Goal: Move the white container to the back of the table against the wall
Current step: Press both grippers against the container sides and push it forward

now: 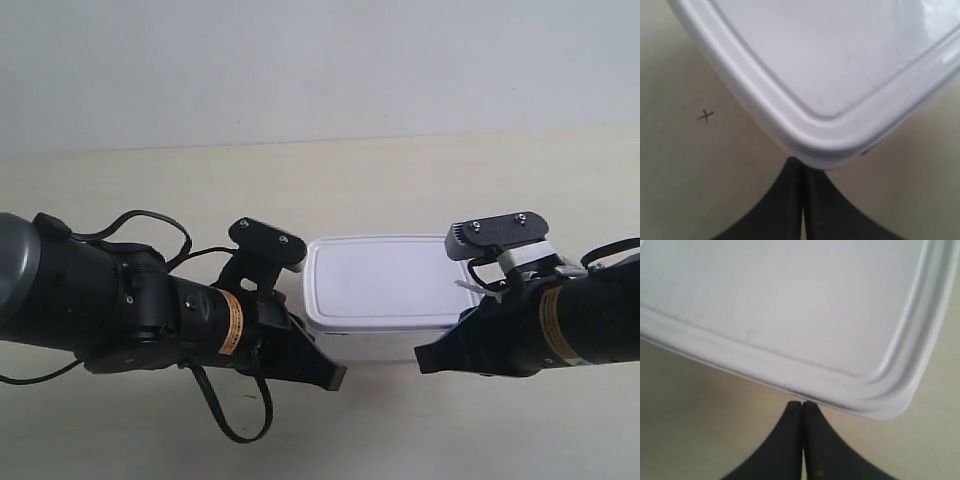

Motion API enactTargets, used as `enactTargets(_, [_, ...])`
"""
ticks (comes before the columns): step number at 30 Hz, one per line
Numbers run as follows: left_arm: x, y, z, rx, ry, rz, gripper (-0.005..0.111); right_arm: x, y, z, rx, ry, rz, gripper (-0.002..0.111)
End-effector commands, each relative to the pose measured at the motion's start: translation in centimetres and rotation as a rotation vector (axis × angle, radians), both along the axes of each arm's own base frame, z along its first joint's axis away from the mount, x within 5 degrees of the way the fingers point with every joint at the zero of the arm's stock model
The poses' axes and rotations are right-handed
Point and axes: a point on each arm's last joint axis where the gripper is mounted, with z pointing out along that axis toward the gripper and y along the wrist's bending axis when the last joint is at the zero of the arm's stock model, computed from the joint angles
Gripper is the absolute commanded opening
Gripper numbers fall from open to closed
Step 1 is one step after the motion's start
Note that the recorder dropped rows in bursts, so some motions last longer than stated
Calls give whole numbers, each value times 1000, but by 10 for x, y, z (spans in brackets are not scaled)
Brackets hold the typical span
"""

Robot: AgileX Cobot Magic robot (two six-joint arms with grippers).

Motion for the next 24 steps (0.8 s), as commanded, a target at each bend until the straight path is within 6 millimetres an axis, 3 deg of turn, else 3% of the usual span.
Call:
enactTargets(1, [5,-3,5,-32,-22,-1,0,4,4,4,17,-16,13,0])
enactTargets(9, [10,-7,6,-43,-35,-2,0,10,7,9,20,-36,10,0])
enactTargets(24, [22,-13,1,-34,-35,5,0,31,12,-17,-45,17,-13,0])
